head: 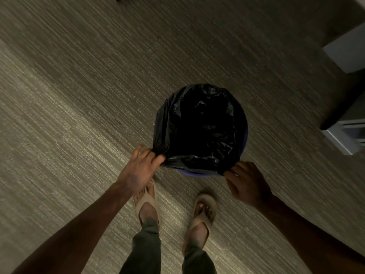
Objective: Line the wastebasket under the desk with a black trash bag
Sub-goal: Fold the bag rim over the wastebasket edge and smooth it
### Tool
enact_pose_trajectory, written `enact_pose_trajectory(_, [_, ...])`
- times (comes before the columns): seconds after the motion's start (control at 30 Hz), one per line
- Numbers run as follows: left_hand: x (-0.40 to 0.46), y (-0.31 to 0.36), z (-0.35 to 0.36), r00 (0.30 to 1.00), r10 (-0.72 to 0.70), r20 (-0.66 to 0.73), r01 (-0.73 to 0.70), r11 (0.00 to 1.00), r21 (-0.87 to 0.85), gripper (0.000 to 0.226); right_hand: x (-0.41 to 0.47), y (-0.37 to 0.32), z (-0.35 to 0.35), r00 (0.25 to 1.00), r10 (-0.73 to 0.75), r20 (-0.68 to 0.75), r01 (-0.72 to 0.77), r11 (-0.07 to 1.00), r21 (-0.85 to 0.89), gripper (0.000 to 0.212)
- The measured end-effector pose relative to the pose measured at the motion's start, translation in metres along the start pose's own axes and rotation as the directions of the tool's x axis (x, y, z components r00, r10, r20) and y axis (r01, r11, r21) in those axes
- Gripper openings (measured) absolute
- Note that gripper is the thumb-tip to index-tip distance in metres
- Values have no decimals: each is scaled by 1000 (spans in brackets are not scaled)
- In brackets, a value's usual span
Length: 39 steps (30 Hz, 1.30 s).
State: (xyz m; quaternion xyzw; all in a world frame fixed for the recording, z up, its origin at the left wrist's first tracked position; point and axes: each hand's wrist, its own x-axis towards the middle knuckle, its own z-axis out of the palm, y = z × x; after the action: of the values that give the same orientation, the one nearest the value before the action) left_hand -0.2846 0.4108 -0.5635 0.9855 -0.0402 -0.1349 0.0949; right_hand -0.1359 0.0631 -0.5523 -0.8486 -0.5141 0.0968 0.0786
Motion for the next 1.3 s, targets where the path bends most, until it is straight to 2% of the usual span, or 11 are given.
enact_pose_trajectory(0.17, [5,2,3,980,18,198,-25,999,35,54,-2,7,4,997,-14,73,14,1000,2,31])
enact_pose_trajectory(0.33, [13,11,0,981,17,196,-15,1000,-12,55,-10,5,9,960,108,258,-102,994,-35,52])
enact_pose_trajectory(0.47, [5,13,5,987,-101,121,141,909,-393,41,-14,0,8,947,205,249,-259,944,205,56])
enact_pose_trajectory(0.53, [4,23,0,903,-366,226,408,560,-721,38,-12,-4,6,869,427,252,-495,763,416,43])
enact_pose_trajectory(0.6, [11,29,-6,730,-505,460,584,111,-804,38,-1,-3,1,618,723,308,-739,401,542,27])
enact_pose_trajectory(0.67, [21,26,-8,643,-490,589,536,-261,-803,32,12,2,-2,359,849,387,-757,23,653,16])
enact_pose_trajectory(0.73, [29,21,-8,610,-465,642,501,-401,-767,31,30,5,-7,221,873,434,-626,-215,750,14])
enact_pose_trajectory(0.93, [53,22,-37,494,-790,363,574,-17,-819,39,57,22,-7,-9,968,252,-781,-164,602,39])
enact_pose_trajectory(1.0, [63,23,-43,559,-766,318,544,49,-838,44,66,23,-15,52,981,189,-790,-75,608,39])
enact_pose_trajectory(1.13, [80,25,-44,658,-630,413,464,-93,-881,57,89,28,-20,360,896,260,-741,105,663,49])
enact_pose_trajectory(1.3, [101,14,-36,588,-641,494,484,-211,-849,44,106,46,-9,299,841,450,-838,6,545,66])
